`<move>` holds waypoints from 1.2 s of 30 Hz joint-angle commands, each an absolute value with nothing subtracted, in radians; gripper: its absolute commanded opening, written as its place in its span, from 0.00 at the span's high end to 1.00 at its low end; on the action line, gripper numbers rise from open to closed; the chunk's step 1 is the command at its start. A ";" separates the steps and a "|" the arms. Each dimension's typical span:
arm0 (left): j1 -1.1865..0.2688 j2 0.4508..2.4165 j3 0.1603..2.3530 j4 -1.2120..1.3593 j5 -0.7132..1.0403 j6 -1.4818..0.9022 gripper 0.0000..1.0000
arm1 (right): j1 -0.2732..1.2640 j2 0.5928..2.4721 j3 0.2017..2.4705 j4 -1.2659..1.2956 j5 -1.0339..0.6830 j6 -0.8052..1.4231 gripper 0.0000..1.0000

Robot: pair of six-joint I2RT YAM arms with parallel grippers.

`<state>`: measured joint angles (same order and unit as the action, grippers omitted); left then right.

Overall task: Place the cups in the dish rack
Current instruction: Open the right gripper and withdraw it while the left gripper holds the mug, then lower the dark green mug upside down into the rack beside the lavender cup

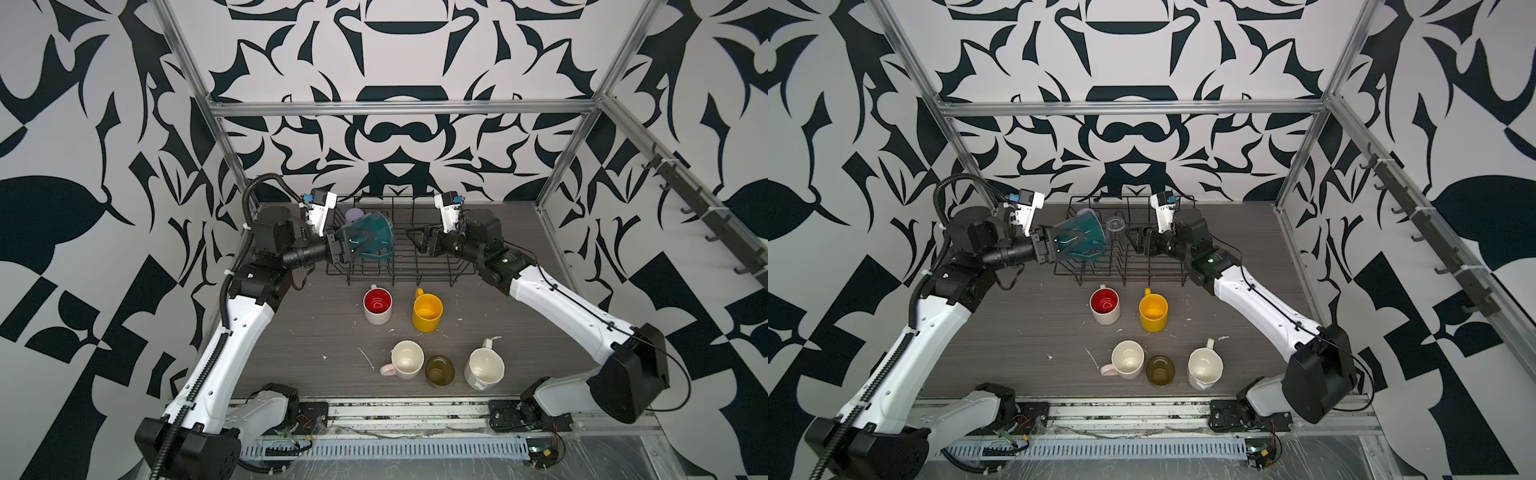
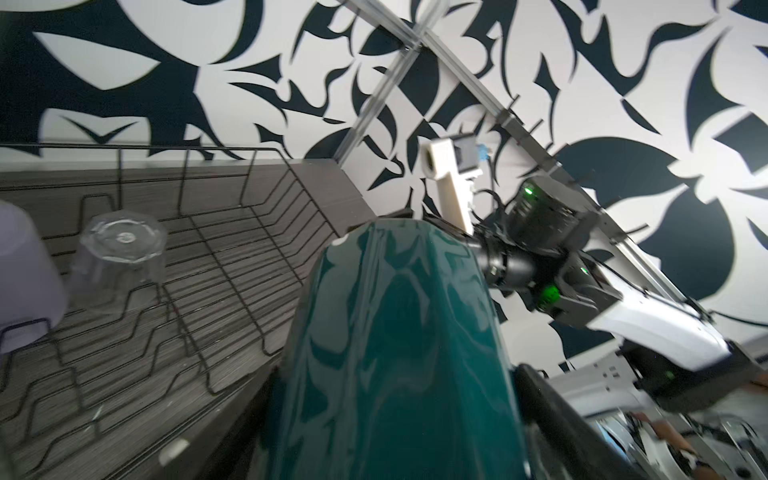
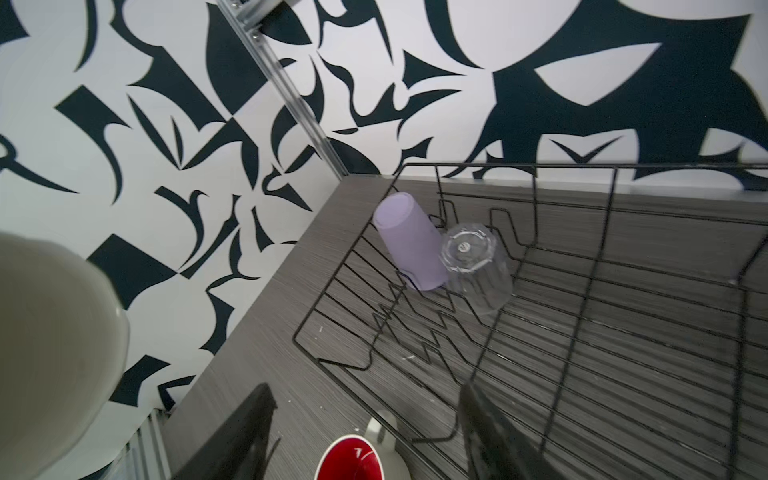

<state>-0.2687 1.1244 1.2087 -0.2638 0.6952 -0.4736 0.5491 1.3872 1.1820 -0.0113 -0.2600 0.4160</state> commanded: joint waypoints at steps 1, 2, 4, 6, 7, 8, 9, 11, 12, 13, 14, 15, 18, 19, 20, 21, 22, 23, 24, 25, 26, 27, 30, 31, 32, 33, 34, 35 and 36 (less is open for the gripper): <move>-0.265 1.175 1.285 -0.365 0.580 -0.505 1.00 | 0.542 1.314 1.171 -0.064 -0.124 0.361 0.22; -0.265 1.196 1.298 -0.378 0.577 -0.514 1.00 | 0.540 1.303 1.164 -0.070 -0.109 0.357 0.21; -0.266 1.225 1.325 -0.409 0.549 -0.525 1.00 | 0.534 1.286 1.151 -0.076 -0.087 0.350 0.20; -0.267 1.253 1.354 -0.458 0.499 -0.525 1.00 | 0.528 1.271 1.137 -0.082 -0.077 0.348 0.19; -0.266 1.264 1.366 -0.477 0.478 -0.523 1.00 | 0.523 1.266 1.133 -0.085 -0.075 0.346 0.19; -0.267 1.267 1.382 -0.501 0.453 -0.523 1.00 | 0.519 1.262 1.127 -0.087 -0.072 0.345 0.18; -0.267 1.306 1.399 -0.527 0.421 -0.522 1.00 | 0.516 1.257 1.120 -0.088 -0.071 0.345 0.18; -0.266 1.334 1.427 -0.568 0.378 -0.523 1.00 | 0.509 1.253 1.111 -0.090 -0.069 0.344 0.16; -0.266 1.345 1.439 -0.589 0.346 -0.530 1.00 | 0.508 1.251 1.106 -0.091 -0.069 0.345 0.15; -0.267 1.355 1.450 -0.605 0.328 -0.532 1.00 | 0.506 1.250 1.103 -0.093 -0.067 0.344 0.09; -0.267 1.366 1.458 -0.620 0.312 -0.532 1.00 | 0.502 1.247 1.099 -0.096 -0.067 0.344 0.07; -0.265 1.375 1.465 -0.629 0.298 -0.532 1.00 | 0.499 1.246 1.095 -0.098 -0.067 0.344 0.07; -0.267 1.397 1.475 -0.639 0.258 -0.539 1.00 | 0.493 1.234 1.078 -0.101 -0.069 0.342 0.07; -0.266 1.408 1.481 -0.645 0.239 -0.542 1.00 | 0.491 1.232 1.072 -0.101 -0.068 0.343 0.07; -0.266 1.420 1.490 -0.656 0.216 -0.551 1.00 | 0.487 1.228 1.066 -0.100 -0.067 0.343 0.06; -0.267 1.433 1.500 -0.670 0.194 -0.562 1.00 | 0.485 1.224 1.060 -0.100 -0.067 0.344 0.07; -0.267 1.446 1.512 -0.679 0.182 -0.568 1.00 | 0.483 1.222 1.054 -0.100 -0.066 0.346 0.07; -0.266 1.460 1.525 -0.689 0.177 -0.575 1.00 | 0.481 1.220 1.050 -0.100 -0.066 0.348 0.07; -0.267 1.473 1.536 -0.695 0.178 -0.578 1.00 | 0.478 1.216 1.044 -0.100 -0.066 0.349 0.06; -0.267 1.486 1.548 -0.700 0.176 -0.581 1.00 | 0.474 1.213 1.041 -0.099 -0.066 0.349 0.06; -0.268 1.498 1.558 -0.709 0.170 -0.583 1.00 | 0.472 1.211 1.036 -0.098 -0.066 0.349 0.06; -0.270 1.509 1.566 -0.718 0.160 -0.587 1.00 | 0.467 1.209 1.030 -0.097 -0.066 0.350 0.06; -0.273 1.541 1.583 -0.736 0.145 -0.595 1.00 | 0.458 1.202 1.016 -0.091 -0.069 0.349 0.07; -0.274 1.549 1.585 -0.741 0.140 -0.595 1.00 | 0.455 1.200 1.011 -0.091 -0.070 0.349 0.07; -0.274 1.559 1.587 -0.747 0.133 -0.595 1.00 | 0.452 1.200 1.007 -0.088 -0.072 0.349 0.07; -0.277 1.568 1.589 -0.752 0.127 -0.598 1.00 | 0.449 1.198 1.003 -0.086 -0.076 0.348 0.07; -0.277 1.577 1.588 -0.753 0.125 -0.600 1.00 | 0.446 1.197 0.998 -0.084 -0.079 0.349 0.07; -0.279 1.586 1.588 -0.756 0.124 -0.601 1.00 | 0.442 1.195 0.991 -0.079 -0.084 0.347 0.07; -0.282 1.597 1.589 -0.760 0.124 -0.604 1.00 | 0.438 1.194 0.985 -0.074 -0.088 0.347 0.07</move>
